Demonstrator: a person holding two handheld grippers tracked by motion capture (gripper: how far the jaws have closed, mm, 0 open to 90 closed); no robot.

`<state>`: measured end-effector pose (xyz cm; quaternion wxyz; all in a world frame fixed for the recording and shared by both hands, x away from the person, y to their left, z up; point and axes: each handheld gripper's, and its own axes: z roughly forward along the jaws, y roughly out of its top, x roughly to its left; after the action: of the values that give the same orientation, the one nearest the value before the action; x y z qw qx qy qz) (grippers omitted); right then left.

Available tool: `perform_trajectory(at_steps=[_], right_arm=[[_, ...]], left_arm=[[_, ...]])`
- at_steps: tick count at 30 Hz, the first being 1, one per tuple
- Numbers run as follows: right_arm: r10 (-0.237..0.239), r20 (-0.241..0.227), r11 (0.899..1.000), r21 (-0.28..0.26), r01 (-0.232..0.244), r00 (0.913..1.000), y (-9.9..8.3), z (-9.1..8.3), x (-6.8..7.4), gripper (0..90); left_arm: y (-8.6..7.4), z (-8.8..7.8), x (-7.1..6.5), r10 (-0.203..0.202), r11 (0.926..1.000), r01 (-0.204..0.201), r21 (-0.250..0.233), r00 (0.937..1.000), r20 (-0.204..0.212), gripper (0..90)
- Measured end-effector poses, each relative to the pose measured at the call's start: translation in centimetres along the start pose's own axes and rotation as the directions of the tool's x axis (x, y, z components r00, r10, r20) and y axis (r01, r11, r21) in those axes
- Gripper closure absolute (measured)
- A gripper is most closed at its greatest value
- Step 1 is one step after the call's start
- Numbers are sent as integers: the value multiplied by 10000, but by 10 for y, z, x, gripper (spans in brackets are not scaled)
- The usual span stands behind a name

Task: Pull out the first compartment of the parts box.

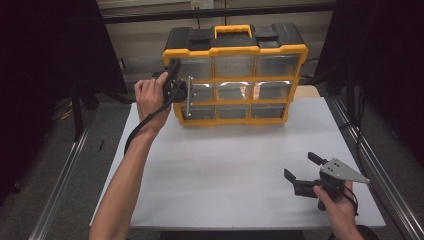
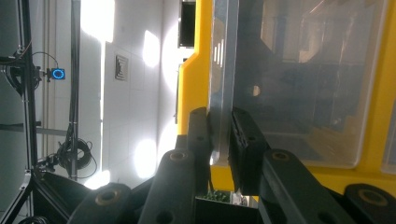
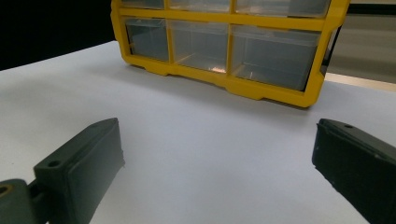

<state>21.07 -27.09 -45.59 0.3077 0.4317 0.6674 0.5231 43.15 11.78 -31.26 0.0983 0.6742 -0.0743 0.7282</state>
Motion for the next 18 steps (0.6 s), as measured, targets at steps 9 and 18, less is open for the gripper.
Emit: perform_trajectory(at_steps=[9,18], right_arm=[[-13,-39,10000,-44,13,10000,0,0,0,10],[26,-175,10000,-39,-26,9998,0,0,0,0]], left_arm=[[1,-3,1,73,10000,-73,-6,10000,55,800],[1,-7,1,-125,9998,126,-158,9999,37,798]])
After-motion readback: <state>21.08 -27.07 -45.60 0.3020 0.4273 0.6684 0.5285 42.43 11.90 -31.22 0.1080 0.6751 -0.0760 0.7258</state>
